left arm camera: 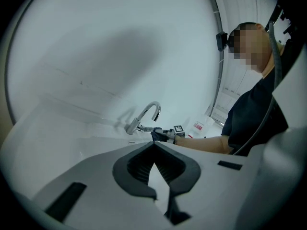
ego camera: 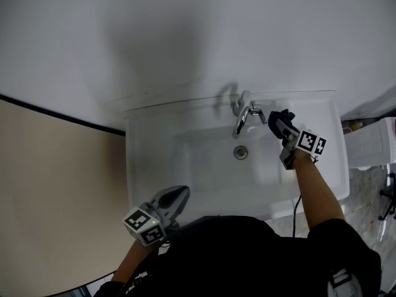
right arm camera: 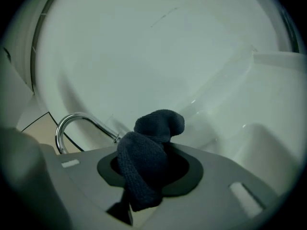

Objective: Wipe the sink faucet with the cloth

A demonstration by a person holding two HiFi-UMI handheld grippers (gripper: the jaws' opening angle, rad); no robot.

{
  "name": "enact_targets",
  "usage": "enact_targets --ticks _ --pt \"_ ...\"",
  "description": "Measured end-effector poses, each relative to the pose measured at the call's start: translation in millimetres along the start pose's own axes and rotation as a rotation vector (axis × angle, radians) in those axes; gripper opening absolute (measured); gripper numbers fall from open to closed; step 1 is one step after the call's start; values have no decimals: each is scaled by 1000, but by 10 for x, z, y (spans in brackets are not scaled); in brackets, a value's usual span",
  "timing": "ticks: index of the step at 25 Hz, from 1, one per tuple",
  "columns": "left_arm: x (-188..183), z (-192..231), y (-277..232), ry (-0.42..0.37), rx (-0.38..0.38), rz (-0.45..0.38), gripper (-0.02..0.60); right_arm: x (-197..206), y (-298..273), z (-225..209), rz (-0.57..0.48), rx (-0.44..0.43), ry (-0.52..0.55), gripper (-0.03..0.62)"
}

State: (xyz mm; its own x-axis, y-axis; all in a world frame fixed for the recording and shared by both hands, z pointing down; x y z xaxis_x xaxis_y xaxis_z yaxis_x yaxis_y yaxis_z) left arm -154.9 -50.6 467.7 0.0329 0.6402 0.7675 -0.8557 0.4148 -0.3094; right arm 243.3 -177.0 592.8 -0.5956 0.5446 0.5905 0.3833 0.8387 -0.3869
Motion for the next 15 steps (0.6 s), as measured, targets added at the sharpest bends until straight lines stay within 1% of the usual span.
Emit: enact_targets --ticks 2,4,8,11,15 --pt "21 -46 -66 -6 14 12 -9 -153 -164 -46 10 8 -12 127" --pt "53 -77 -112 -13 22 31 -9 -220 -380 -96 43 28 -25 127" --pt "36 -101 -152 -26 -12 65 -9 -195 -755 -152 120 25 -69 127" --pt "26 -98 -154 -32 -29 74 -9 -143 -876 -121 156 -22 -105 123" --pt "7 -94 -172 -47 -21 75 -9 -131 -787 2 184 -116 -146 114"
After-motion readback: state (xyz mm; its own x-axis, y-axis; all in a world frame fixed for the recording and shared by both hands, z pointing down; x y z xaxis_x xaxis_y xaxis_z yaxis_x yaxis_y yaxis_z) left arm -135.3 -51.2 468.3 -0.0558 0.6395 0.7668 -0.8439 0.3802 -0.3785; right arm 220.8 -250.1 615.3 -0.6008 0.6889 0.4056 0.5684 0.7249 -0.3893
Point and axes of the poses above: the fingertips, and each gripper's own axes: y backward along the fingers, z to its left, x out of its underside, the point moved 3 cm from there along y, backward along the fingers, and after that the axes turned 1 degree about x, right-handed, at the moved point
